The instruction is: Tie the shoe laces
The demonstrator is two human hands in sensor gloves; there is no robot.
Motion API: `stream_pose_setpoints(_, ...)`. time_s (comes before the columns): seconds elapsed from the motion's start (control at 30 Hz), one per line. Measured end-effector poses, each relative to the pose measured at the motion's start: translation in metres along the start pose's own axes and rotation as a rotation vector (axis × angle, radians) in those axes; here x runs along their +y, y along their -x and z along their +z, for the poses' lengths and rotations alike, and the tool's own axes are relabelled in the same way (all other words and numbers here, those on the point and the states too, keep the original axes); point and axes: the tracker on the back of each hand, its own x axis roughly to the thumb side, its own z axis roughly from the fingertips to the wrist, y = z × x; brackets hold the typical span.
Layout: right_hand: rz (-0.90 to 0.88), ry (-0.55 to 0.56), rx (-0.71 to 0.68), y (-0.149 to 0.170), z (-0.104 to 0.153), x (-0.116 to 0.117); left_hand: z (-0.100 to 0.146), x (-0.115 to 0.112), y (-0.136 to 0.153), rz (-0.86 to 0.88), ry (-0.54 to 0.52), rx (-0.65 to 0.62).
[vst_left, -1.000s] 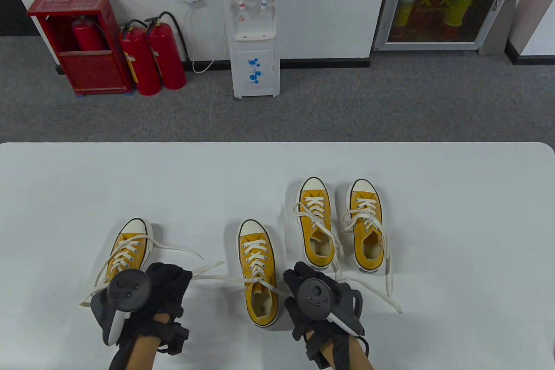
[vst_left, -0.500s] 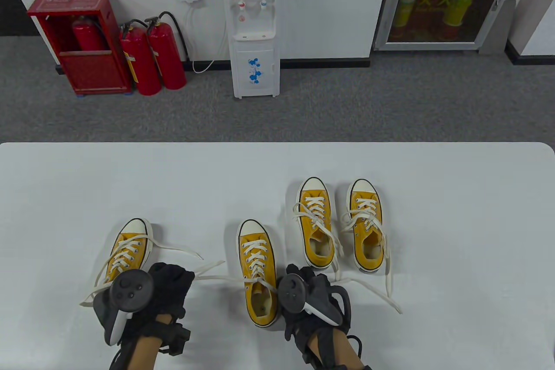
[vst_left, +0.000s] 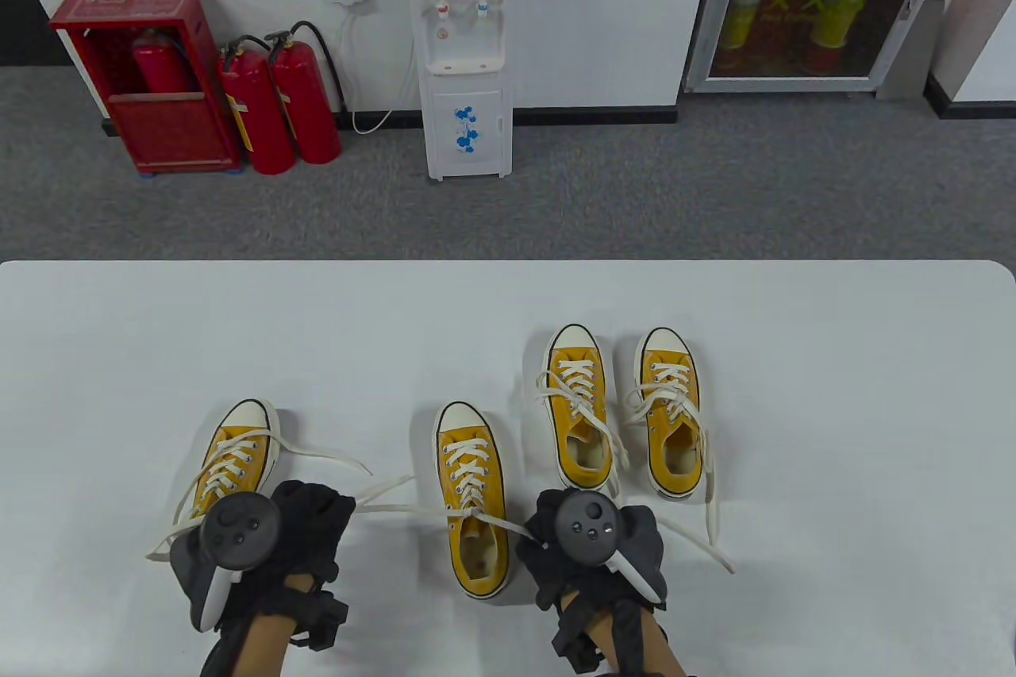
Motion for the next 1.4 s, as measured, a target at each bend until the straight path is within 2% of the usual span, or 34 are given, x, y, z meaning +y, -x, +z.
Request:
stream_pose_setpoints(0.13,-0.130,0.109,-0.030,-0.003,0.005,-0.015,0.000,0.001,0.000,0.014,0.001,-0.007)
stream_pose_setpoints(0.2,-0.195,0.122,-0.043,-0.007,0.005,-0.020,0.000,0.001,0.000,0.019,0.001,-0.011)
stream_pose_setpoints(0.4,-0.351,0.053,-0.085,-0.025,-0.006,-0.021,0.000,0.001,-0.002,0.028,0.001,-0.025)
stream_pose_setpoints(0.63,-0.718,-0.062,-0.129,-0.039,-0.026,0.002,0.001,-0.001,-0.003,0.027,0.013,-0.042)
stream_pose_setpoints(0.8,-0.902,-0.152,-0.187,-0.040,-0.032,0.016,0.002,-0.002,-0.005,0.044,0.020,-0.055)
stream_pose_setpoints(0.9,-0.953,-0.147,-0.199,-0.036,-0.032,0.020,0.002,-0.004,-0.005,0.109,0.034,-0.056)
stream_pose_setpoints(1.03,-0.901,-0.111,-0.195,-0.032,-0.029,0.020,0.003,-0.007,-0.006,0.278,0.058,-0.055)
stream_pose_setpoints(1.13,-0.765,-0.069,-0.205,-0.035,-0.027,0.018,0.004,-0.007,-0.008,0.375,0.081,-0.091)
stream_pose_setpoints(1.27,-0.492,-0.006,-0.242,-0.045,-0.022,0.018,0.006,-0.010,-0.018,0.464,0.139,-0.184)
stream_pose_setpoints(1.4,-0.382,0.056,-0.259,-0.055,-0.019,0.020,0.012,-0.009,-0.032,0.492,0.143,-0.273)
